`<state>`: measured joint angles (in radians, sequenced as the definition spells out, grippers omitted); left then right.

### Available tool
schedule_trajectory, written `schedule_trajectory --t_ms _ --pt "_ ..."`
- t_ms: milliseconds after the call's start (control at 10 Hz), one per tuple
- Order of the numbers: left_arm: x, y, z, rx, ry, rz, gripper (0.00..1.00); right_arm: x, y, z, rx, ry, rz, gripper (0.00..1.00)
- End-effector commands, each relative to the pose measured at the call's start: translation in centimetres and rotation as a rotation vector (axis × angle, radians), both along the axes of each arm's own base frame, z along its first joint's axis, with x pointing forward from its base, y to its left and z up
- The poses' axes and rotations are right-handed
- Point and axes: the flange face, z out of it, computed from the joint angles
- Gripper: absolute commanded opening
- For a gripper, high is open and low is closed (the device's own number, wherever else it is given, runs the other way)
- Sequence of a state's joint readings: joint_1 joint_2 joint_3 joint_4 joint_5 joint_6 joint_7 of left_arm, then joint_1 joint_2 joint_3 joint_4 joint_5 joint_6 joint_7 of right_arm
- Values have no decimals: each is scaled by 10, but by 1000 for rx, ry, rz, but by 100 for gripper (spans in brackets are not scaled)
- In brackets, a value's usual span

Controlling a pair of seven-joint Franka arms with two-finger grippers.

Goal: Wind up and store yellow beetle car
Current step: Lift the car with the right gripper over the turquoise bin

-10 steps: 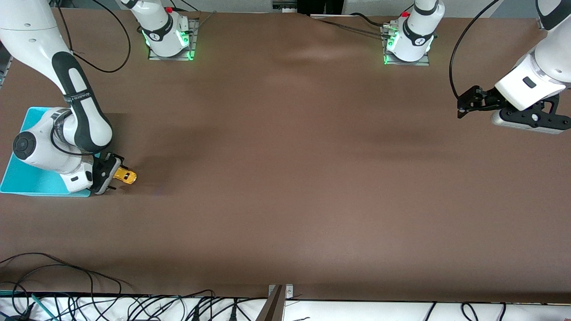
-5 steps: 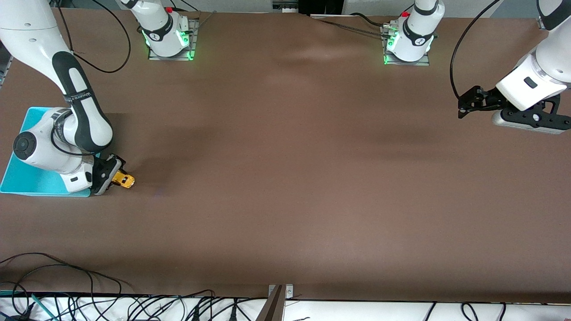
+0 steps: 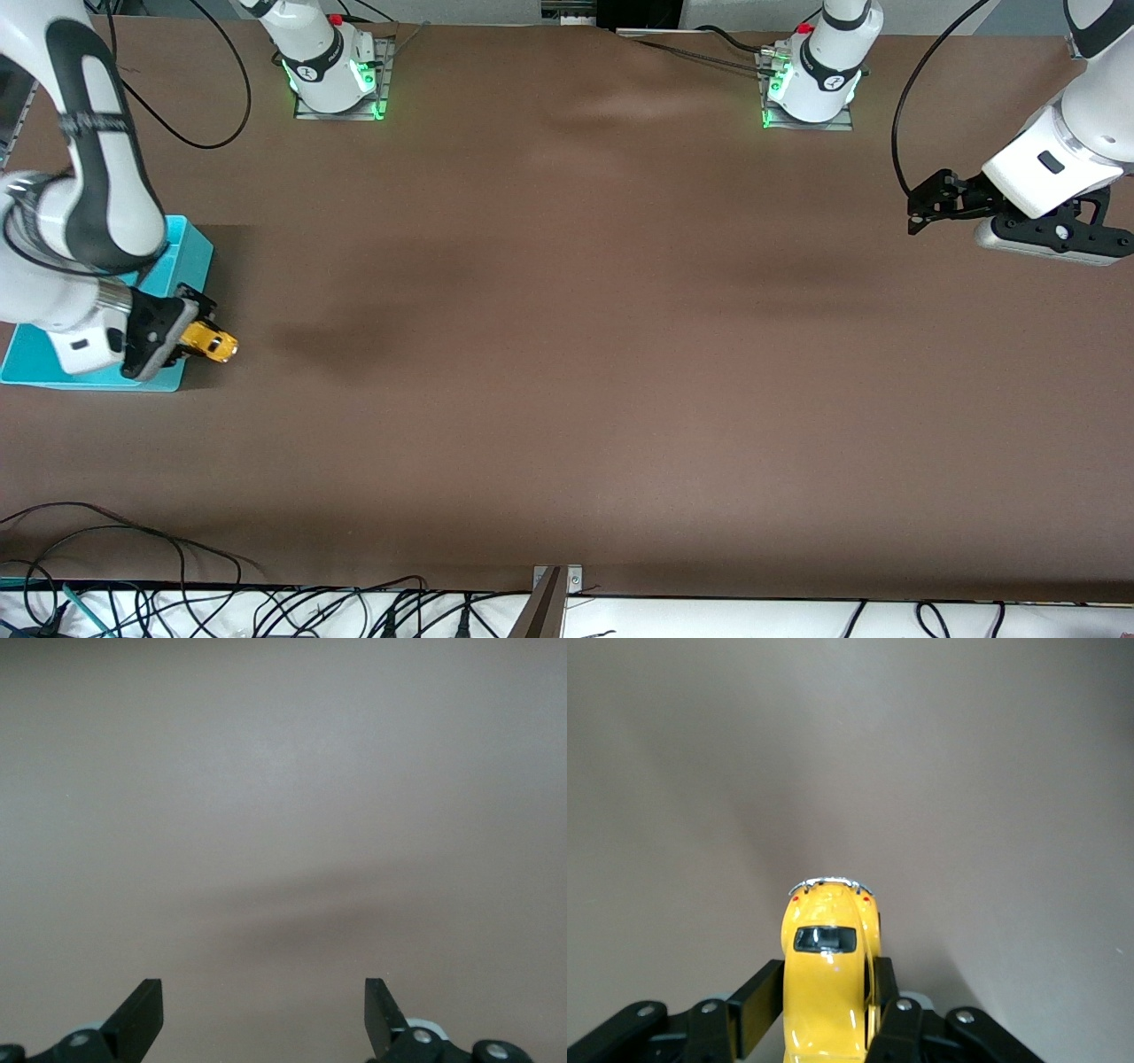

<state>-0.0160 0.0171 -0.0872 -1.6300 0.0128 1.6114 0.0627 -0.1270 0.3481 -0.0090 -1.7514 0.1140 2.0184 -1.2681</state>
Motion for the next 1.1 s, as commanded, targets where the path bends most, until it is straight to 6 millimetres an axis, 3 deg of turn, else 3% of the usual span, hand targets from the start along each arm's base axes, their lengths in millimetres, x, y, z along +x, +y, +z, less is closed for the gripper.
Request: schedule_trajectory --t_ms 0,199,398,597,796,995 --pt "-1 0 7 18 -6 4 100 -8 -39 55 -59 55 11 0" --pt "0 2 7 19 -6 2 100 -25 -101 59 -72 56 74 0" --pt "0 3 7 19 -4 -11 100 -37 -144 40 -103 47 151 0" --pt "0 5 6 17 -2 -14 100 -53 -163 4 -120 26 202 0" --pt "-1 4 6 19 -1 -16 100 -72 -169 -37 -134 5 236 0" --pt "-1 4 6 17 1 -14 100 -74 -173 -62 -143 -4 244 0"
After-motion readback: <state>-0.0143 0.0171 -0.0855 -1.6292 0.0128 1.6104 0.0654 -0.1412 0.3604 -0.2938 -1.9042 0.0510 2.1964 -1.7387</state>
